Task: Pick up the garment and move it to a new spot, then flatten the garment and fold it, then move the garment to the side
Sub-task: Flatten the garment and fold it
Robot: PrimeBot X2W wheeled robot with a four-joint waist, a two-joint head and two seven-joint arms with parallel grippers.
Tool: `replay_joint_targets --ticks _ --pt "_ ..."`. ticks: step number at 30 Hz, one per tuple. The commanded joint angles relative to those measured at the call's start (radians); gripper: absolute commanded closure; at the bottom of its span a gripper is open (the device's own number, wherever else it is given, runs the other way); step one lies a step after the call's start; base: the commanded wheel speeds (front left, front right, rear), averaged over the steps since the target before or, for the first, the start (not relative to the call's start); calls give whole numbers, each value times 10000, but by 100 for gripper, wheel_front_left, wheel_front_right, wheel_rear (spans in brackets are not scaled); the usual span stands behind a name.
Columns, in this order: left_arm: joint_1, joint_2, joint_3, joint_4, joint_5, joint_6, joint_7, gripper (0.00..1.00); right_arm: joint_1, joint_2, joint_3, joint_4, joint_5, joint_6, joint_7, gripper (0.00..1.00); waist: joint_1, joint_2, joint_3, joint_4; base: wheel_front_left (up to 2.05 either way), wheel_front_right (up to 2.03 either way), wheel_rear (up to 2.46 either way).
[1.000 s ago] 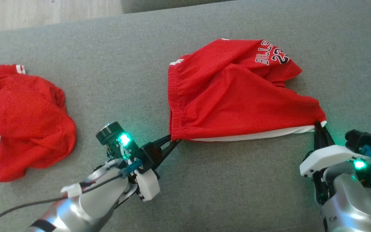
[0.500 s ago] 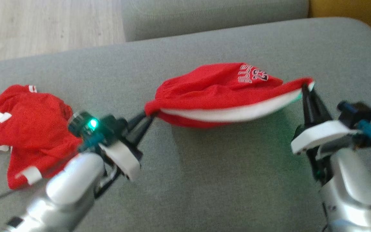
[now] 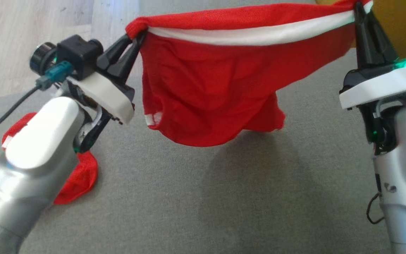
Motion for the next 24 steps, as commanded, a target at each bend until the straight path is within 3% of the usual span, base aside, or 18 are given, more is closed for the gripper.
replay_joint_targets --ticks 1,16,19,24 --pt "-611 495 594 -323 -89 115 55 100 -379 -27 147 -440 -12 -9 71 100 1 0 -80 -18 0 0 0" --pt "803 1976 1156 -4105 -1060 1258 1407 100 1161 126 -721 -3180 -507 -9 1436 100 1 0 141 -115 0 0 0" --pt "616 2043 1157 -4171 -1065 1337 1708 100 874 146 -752 -3072 -540 -9 1842 100 1 0 523 -174 0 0 0" --pt "-747 1673 1204 -3233 -984 978 2056 100 -939 -224 -508 -1879 -570 -9 2057 100 1 0 2093 -260 0 0 0"
